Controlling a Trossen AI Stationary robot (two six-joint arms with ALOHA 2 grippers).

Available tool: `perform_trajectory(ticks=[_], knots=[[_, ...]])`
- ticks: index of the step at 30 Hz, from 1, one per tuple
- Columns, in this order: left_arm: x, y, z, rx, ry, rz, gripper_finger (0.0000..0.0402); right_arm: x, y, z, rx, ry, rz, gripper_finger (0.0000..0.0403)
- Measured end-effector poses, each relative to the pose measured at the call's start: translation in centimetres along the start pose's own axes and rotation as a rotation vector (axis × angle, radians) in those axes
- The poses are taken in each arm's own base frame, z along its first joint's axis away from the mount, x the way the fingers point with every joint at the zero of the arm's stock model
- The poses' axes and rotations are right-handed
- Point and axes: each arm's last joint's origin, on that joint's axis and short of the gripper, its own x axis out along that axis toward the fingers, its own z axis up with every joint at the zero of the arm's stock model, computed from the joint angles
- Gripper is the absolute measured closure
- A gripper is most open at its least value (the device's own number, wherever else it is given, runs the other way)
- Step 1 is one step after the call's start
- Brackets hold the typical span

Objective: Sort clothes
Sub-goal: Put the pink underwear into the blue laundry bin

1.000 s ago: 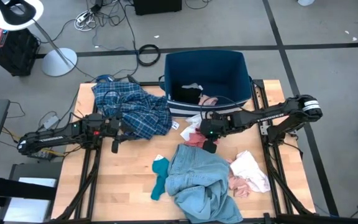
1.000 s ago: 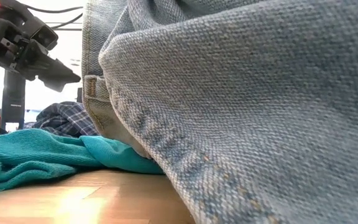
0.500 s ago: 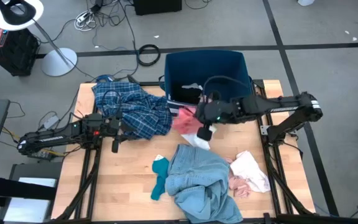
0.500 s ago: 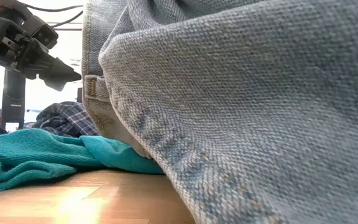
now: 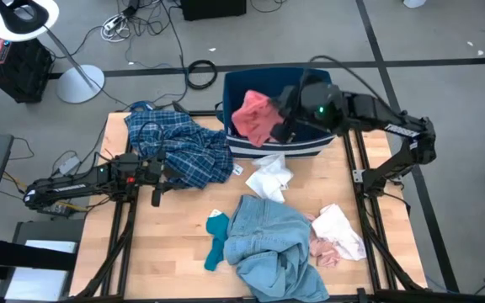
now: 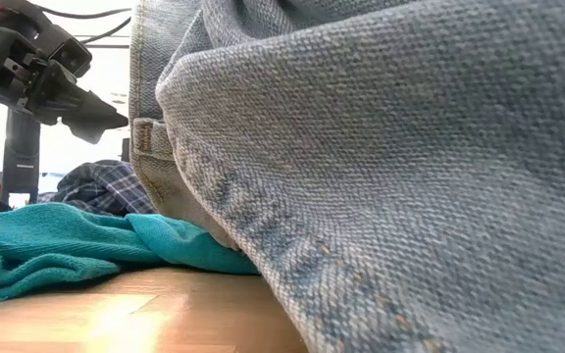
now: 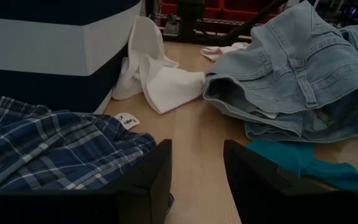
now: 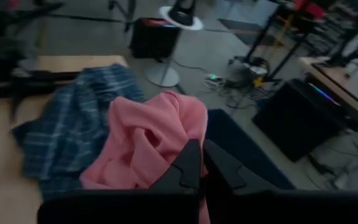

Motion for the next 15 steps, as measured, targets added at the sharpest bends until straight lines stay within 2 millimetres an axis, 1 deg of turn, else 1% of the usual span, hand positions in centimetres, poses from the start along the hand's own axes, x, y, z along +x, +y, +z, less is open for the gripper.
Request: perform_trajectory(ticks=[4,8,12,15], knots=[[0.0,0.0,0.0,0.000,0.000,0.000,0.0251,1.1,-2.1,-0.5,0.014,0.039,-0.061,0.0399],[0.0,0.0,0.0,0.000,0.000,0.000,0.0251,2.4,-4.0,-1.4,0.071,0.104,-0.058,0.0399],[0.0,0.0,0.0,0.000,0.000,0.000,0.0251,3.2,-5.5,-2.4,0.141,0.174,-0.053,0.0399],[0.0,0.0,0.0,0.000,-0.003,0.000,0.0251,3.7,-6.1,-3.0,0.186,0.209,-0.034,0.0399]])
